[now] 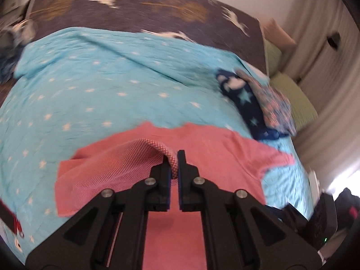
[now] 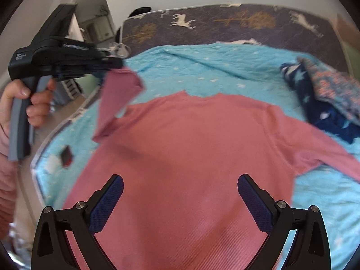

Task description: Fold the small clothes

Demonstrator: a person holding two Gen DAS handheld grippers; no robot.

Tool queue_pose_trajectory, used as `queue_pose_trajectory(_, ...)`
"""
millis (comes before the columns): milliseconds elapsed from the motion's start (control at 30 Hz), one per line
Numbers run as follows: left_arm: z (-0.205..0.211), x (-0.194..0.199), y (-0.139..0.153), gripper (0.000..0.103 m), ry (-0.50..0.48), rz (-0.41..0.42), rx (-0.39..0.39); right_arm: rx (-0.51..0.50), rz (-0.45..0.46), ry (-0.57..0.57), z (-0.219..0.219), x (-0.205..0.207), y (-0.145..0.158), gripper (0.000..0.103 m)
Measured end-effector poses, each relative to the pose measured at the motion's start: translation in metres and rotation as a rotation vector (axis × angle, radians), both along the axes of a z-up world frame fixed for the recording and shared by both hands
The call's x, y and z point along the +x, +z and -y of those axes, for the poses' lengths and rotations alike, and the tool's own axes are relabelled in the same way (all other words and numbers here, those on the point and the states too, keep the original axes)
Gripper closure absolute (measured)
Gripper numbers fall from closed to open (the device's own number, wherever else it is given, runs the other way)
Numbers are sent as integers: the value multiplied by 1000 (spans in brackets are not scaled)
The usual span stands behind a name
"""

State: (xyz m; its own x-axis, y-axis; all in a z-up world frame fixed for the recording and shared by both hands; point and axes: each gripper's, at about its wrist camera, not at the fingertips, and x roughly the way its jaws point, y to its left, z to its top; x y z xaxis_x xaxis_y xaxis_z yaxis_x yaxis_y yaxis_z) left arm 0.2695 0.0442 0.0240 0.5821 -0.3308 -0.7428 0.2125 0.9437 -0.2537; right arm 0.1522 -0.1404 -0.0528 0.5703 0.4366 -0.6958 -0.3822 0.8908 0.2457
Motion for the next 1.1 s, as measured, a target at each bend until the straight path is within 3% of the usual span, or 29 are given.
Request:
queue_pose_trajectory(133,34,1,-7,98,-79,-18,36,124,-46,63,12,36,-7,16)
queue_pose_trajectory(367,57,-6,-12,98,-147,-40,90,128,-18,166,1,86,-9,16)
queue_pose_trajectory(533,71,-10,-9,98,-195,-37,128,107,-4,232,-24,99,-4,17)
queue_pose_trajectory(567,74,-10,-7,98,-202,-33,140,105,1,239,-28,99,-2,24)
queue_pose_trajectory(600,77,-10,-6,98,-206,-28,151,107,4,243,-31,100,1,53)
queue_pose_trajectory(667,81,-10,-3,98,-210,-19,168,113,-37,238,-33,107,0,97)
queue_pose_trajectory(900,102,-6,3,96,-243,6,154,277,-143,78,23,112,-6,100)
queue_pose_trajectory(1100,128,-8,-2,93,-290,21,122,304,-210,-32,73,102,-8,100)
